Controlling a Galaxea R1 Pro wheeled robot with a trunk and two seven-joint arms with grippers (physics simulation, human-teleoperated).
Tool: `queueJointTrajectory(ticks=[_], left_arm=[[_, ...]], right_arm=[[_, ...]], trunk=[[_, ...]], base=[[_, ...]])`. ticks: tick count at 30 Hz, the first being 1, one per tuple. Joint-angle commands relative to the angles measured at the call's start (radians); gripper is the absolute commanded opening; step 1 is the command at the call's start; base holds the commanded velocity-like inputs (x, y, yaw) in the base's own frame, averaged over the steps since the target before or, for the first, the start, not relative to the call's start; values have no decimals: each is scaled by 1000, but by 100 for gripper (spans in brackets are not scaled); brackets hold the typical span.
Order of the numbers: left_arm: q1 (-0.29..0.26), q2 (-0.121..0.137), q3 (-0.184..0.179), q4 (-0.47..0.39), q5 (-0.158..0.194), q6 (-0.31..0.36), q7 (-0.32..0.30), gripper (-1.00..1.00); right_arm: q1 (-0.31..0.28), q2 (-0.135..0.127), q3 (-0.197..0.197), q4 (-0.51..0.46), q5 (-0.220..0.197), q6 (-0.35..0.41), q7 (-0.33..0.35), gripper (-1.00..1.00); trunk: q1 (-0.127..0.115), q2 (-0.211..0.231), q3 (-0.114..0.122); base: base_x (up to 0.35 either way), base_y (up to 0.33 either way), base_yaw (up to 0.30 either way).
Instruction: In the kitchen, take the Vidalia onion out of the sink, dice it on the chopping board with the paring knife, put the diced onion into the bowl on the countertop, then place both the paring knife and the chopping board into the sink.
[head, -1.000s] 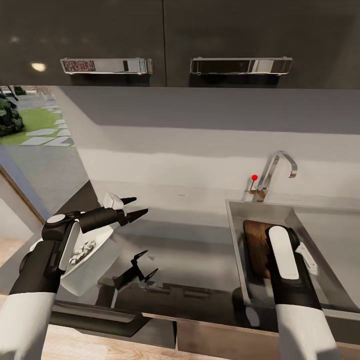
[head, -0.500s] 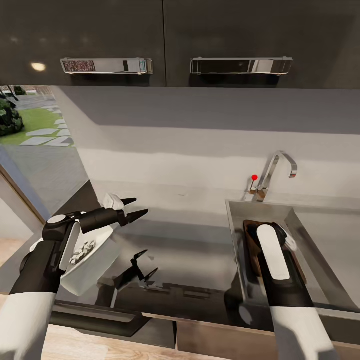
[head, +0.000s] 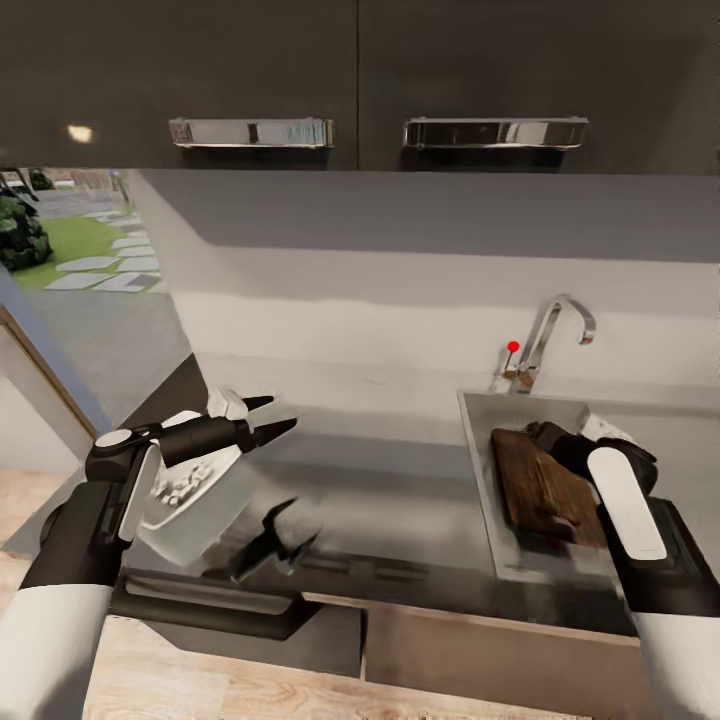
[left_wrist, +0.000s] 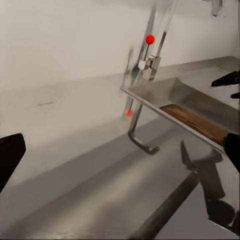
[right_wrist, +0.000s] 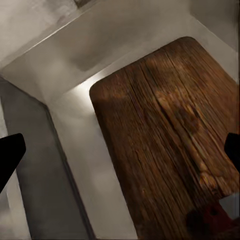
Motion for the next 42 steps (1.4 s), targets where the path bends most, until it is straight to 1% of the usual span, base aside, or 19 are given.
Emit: queueJointTrajectory(ticks=[1,4,5,11,13,16,18,20,21,22,23,25,29,30,32,34,35,38,42], left_arm=[[0,0,0,0,5,9,-2,100],[0,-2,-2,0,5,9,-2,100],[0,-11,-2,0,5,9,-2,100],[0,-18,-3,0,5,9,-2,100],[0,-19,-3,1,5,9,-2,100],[-1,-19,-3,1,5,9,-2,100],[-1,-19,-3,2,5,9,-2,100],[-1,-19,-3,1,5,9,-1,100],[-1,-19,-3,1,5,9,-1,100],[-1,-19,-3,1,5,10,-1,100],[-1,-19,-3,1,5,9,-1,100],[-1,-19,-3,1,5,9,-1,100],[-1,-19,-3,1,5,9,-1,100],[-1,-19,-3,0,5,9,-1,100],[-1,-20,-3,0,5,9,-2,100],[-1,-32,-4,0,5,9,-1,100],[0,-36,-4,0,5,9,-1,100],[0,-42,-5,0,4,9,-1,100],[-1,-44,-6,0,4,9,0,100]], right_arm=[[-1,-18,0,-1,-10,4,16,100],[-1,-85,1,-1,-10,8,150,100],[0,-122,1,-1,-6,11,287,100],[1,-171,1,-1,-2,12,442,100],[2,-186,2,-1,0,11,524,100],[3,-194,2,-1,35,11,645,100],[5,-199,3,-1,99,10,736,100],[6,-201,3,-1,188,7,848,100],[6,-201,3,-1,210,7,878,100],[6,-201,3,-1,252,5,943,100],[7,-202,2,-1,313,4,1058,100],[8,-207,0,-1,384,-10,1220,100],[8,-214,-22,-1,489,-45,1415,100],[8,-215,-52,-1,518,-51,1447,100],[9,-215,-86,0,536,-55,1464,100],[12,-215,-169,0,552,-57,1478,100],[13,-216,-188,0,553,-57,1480,100],[14,-216,-214,0,555,-57,1483,100],[14,-216,-220,0,558,-57,1484,100]], trunk=[[0,-1,-1],[0,-1,-1],[0,-1,-1],[0,-1,-1],[0,-1,-1],[0,-1,-1],[0,-1,-1],[0,-1,-1],[0,-1,-1],[0,-1,-1],[0,-1,-1],[0,-1,-1],[0,-1,-1],[0,-1,-1],[0,-1,-1],[0,-1,-1],[0,-1,-1],[0,-1,-1],[0,-1,-1]], base=[[-212,168,0],[-174,140,0],[-60,48,0],[-25,23,0],[-89,134,0],[-137,210,0],[-135,167,0],[-135,197,0],[-139,228,0],[-142,248,0],[-144,265,0],[-181,179,0],[-273,65,0],[-319,15,0],[-323,10,0],[-324,3,0],[-328,1,0],[-327,0,0],[-286,0,0]])
